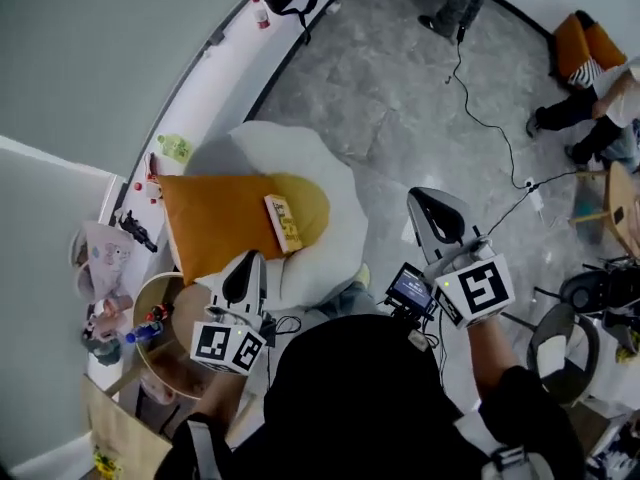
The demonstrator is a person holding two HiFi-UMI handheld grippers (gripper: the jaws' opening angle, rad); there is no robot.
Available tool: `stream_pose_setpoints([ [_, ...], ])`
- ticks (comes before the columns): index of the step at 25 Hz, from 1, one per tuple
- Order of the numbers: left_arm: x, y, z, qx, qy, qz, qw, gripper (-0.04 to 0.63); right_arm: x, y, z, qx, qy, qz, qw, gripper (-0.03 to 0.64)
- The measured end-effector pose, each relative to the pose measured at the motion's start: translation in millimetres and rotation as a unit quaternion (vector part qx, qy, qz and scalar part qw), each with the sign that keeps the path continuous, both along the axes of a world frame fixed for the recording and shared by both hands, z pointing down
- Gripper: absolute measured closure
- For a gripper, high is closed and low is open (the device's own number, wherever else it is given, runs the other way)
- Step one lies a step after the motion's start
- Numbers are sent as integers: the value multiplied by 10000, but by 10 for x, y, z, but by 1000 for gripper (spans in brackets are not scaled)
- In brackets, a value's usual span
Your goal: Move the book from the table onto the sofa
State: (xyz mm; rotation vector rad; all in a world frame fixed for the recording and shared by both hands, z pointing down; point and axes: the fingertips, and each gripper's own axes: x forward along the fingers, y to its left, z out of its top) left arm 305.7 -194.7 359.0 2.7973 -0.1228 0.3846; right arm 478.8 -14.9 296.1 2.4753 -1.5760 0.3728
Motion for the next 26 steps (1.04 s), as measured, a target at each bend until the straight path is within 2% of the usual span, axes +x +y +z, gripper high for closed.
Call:
stream_pose_setpoints([
  [3,-24,0,-306,109,350,-204,9991,581,55,183,-252,246,214,230,9992,607],
  [6,-33,-51,-444,229,506,-366,9978,581,59,291,-271,293,283,318,9987,607],
  [10,11,-84,-469,180,521,-418,9976,581,28,273,-255,389,255,382,9982,607],
  [18,152,22,-507,165,505,-223,9983,581,16,310,-242,452,238,426,9978,607],
  [26,135,92,-537,130,520,-192,9984,581,-52,364,-260,435,287,404,9978,607],
])
